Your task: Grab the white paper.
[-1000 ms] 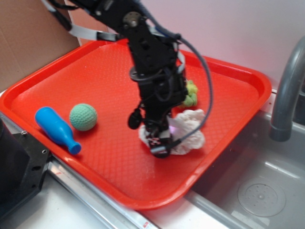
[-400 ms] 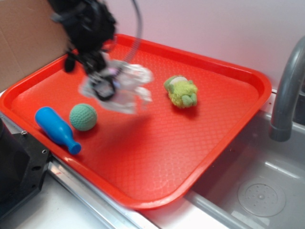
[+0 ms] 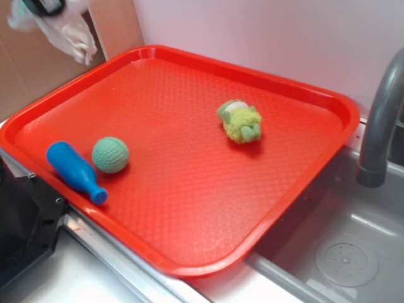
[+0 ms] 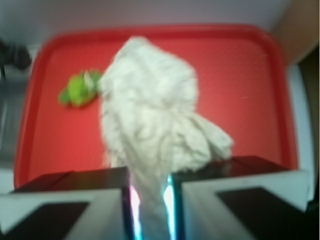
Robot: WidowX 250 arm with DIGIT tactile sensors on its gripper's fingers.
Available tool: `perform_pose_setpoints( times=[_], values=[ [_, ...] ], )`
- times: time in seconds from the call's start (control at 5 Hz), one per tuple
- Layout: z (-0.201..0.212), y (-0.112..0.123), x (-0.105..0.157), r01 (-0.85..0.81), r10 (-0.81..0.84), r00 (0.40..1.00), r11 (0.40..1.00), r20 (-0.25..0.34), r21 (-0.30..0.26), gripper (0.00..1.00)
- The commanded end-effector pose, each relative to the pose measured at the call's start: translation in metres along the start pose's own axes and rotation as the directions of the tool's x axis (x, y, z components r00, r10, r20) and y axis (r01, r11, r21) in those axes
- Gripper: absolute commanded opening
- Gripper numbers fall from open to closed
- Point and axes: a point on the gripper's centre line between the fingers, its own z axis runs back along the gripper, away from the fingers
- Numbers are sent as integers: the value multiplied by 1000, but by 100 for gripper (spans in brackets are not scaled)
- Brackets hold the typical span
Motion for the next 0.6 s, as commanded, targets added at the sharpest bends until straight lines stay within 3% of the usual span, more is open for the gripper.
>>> perform_pose_setpoints(
  times=[0.0,0.4],
  values=[
    [55,-37,19,-19,20,1000,993,-8,115,0],
    [56,-44,22,-15,21,999,991,-46,134,0]
  ],
)
